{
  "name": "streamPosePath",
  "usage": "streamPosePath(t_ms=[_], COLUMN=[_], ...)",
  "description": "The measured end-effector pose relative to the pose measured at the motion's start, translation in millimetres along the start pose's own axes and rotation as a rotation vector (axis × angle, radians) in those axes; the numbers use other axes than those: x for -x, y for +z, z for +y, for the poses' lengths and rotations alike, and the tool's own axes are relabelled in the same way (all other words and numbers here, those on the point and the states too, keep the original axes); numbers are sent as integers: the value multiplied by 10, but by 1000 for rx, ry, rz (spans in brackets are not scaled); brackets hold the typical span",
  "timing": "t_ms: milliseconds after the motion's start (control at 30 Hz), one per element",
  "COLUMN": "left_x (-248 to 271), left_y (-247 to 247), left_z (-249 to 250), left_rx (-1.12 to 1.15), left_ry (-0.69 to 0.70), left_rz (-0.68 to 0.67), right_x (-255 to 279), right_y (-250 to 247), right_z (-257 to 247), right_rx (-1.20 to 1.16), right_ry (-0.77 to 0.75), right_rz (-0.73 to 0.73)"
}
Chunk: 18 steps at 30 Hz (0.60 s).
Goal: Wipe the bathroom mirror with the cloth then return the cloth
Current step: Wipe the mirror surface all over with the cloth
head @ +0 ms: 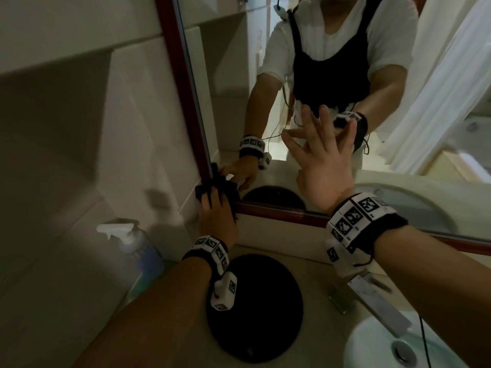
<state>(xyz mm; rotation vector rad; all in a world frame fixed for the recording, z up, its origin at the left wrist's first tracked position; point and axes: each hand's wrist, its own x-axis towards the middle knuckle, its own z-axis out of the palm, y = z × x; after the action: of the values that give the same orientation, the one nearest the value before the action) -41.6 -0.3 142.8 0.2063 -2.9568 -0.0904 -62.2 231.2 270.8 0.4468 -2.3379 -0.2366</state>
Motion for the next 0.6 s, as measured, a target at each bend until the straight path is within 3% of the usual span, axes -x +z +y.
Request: streamPosePath(t_ms=[200, 600], left_x=[95, 42], left_y=[265, 235], left_z=[81, 129], left_rx=[94, 240], left_ry=[-68, -115], left_rz=[-174, -108], right_x=[17, 46], right_y=[47, 42], right_z=[-22, -32], right_rx=[3, -18], right_ry=[0, -7], right_rz=[20, 18])
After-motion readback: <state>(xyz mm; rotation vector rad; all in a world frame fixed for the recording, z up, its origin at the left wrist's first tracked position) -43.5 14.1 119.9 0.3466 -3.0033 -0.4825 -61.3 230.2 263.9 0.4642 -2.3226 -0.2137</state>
